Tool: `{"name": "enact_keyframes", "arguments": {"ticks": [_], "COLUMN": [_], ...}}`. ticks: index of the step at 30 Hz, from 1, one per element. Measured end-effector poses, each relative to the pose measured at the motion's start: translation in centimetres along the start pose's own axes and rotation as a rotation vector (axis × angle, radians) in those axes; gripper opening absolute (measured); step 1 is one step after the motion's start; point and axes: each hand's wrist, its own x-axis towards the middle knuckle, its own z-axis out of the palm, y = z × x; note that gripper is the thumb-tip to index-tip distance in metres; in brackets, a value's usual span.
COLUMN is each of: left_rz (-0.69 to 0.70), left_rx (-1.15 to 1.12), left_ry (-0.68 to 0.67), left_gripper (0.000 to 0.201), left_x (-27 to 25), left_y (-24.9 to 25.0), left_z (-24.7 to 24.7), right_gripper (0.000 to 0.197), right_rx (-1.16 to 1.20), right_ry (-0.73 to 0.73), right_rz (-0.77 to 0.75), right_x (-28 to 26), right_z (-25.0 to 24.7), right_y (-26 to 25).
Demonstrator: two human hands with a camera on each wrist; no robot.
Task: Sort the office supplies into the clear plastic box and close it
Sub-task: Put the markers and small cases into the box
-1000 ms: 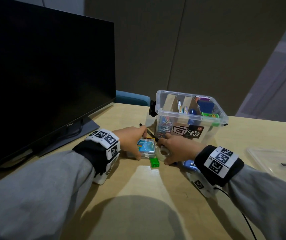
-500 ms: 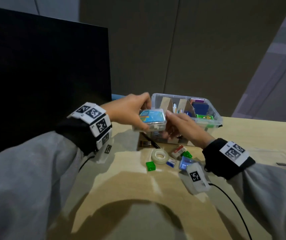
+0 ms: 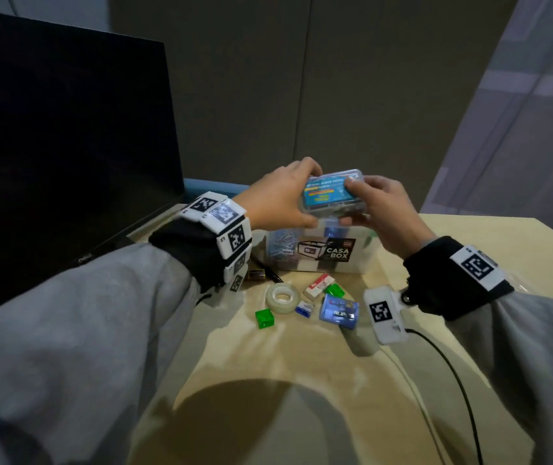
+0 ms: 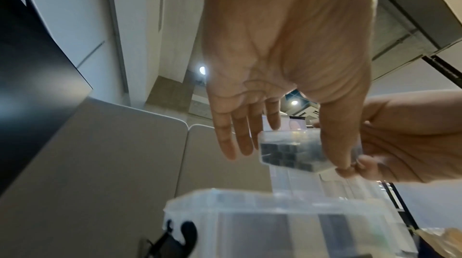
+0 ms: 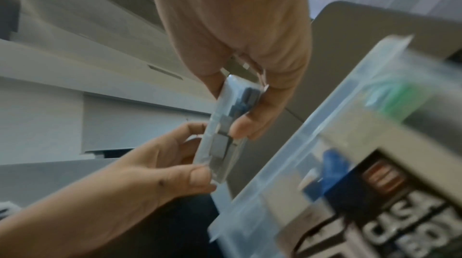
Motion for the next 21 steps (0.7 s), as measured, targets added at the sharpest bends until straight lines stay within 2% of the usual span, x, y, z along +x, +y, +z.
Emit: {"name": "enact_keyframes", "arguments": {"ticks": [4,7,12,15,21], "left_rz": [-0.015,-0.003,0.016,0.022,0.036], "left_rx": [-0.014,0.014,0.099,0.147,0.097], "left_ry": [-0.059,-0.096,-0.153,-0.187,-0.156], "left_gripper": [0.067,0.056,0.04,0.039,0.031], "left_x": [1.2,2.5,4.9,6.1,7.8], "left_y": [0.8,1.6,2.9,3.4,4.4], "left_z": [1.8,3.2,5.4,6.4,6.8], "right_gripper": [0.032,0.034,0.038,0.04,0.04], "right_rx": [-0.006,0.027,0.055,0.068,0.095], "right_ry": [0.167,0.252,0.35,0.397,0.472], "right_rz": [-0.012,-0.004,0.01,0.002,-0.024], "right_x": [0.8,0.9,0.6,0.6,1.2], "right_z": [-3.2,-5.5,-8.3,-9.2,-10.0], "right_y": [0.5,0.8,1.6,2.1,2.3]}}
